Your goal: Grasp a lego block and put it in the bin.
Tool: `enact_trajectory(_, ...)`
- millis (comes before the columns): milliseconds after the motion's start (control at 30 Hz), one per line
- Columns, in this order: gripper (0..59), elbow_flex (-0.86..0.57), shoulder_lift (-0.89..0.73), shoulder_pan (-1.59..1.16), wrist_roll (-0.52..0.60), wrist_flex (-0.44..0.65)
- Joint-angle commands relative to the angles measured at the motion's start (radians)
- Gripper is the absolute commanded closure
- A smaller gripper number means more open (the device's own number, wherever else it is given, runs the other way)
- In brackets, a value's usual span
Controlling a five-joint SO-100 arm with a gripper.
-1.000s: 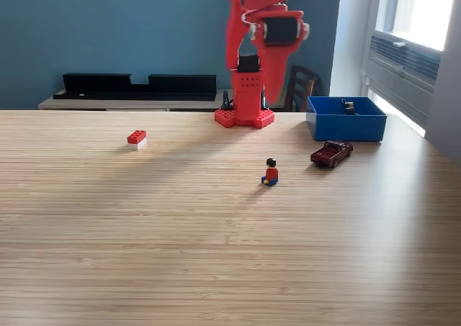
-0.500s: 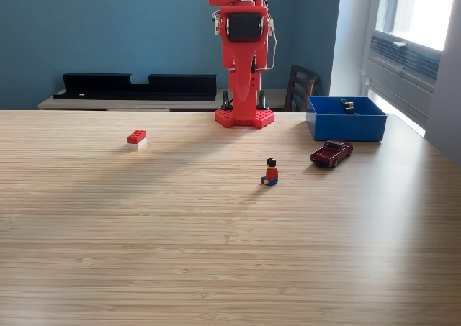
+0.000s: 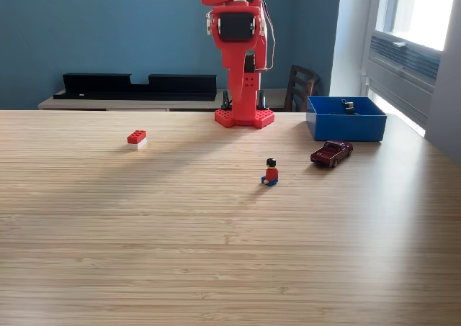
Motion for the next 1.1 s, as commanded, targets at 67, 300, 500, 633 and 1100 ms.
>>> enact_trajectory(67,58.5,-0.018,0.043,0.025,0.009,0.043)
enact_trajectory(300,58.5,0.098,0.041,-0.038,-0.049,0.041)
enact_trajectory(500,58.5,0.179,0.043,-0.117,-0.156,0.031)
enact_trajectory(633,58.5,0.212,0.075,-0.143,-0.249,-0.008)
enact_trajectory(1100,39.8,0.649,0.41,-0.143,-0.627,-0.298)
